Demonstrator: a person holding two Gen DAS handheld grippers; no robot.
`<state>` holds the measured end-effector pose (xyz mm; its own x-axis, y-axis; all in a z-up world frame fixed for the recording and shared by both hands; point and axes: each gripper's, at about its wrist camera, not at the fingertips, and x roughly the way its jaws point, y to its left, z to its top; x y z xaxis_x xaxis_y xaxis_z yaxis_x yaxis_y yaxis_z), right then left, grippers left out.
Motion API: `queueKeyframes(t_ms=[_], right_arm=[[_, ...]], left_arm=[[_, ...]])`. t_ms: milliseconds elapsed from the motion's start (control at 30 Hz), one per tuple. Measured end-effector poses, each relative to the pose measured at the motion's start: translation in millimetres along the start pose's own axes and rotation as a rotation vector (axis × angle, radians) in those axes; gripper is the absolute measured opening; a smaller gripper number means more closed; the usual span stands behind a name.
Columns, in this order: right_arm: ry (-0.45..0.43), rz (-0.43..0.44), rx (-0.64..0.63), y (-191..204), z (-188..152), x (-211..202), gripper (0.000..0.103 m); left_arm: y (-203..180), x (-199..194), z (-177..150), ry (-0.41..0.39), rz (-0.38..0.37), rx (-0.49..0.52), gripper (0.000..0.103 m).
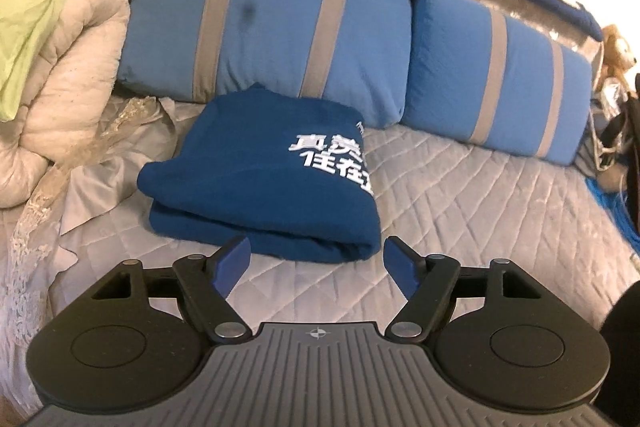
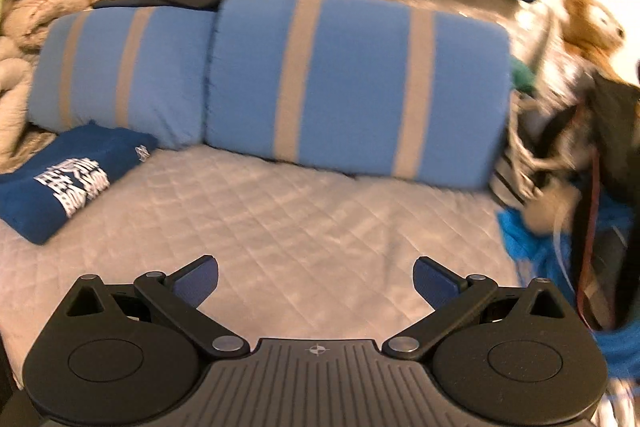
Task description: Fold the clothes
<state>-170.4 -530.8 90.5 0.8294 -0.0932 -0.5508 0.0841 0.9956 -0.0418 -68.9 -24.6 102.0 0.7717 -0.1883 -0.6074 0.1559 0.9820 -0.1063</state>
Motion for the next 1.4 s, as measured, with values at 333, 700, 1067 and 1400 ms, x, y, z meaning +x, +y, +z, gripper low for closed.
queueKeyframes(t_ms=[333,700,1067,1400], right_arm=[[0.093,-0.081,0.094,-45,-69,15,0.103],[0.154,-0.176,0.1,-63,-124,70,0.103],[0.038,-0.176,0.158,-69,-155,73,0.103],[0.082,-0.164,0.155,-76,-142,83,0.103]], left_arm=[[17,22,-15,0.073,0.073,-0.038,0.073],[49,59,-48,0.166,0.183,-0.091,0.073],[47,76,-71,0.106,0.218,0.007,0.103],[48,96,-59,0.107,0.217,0.017,0.103]])
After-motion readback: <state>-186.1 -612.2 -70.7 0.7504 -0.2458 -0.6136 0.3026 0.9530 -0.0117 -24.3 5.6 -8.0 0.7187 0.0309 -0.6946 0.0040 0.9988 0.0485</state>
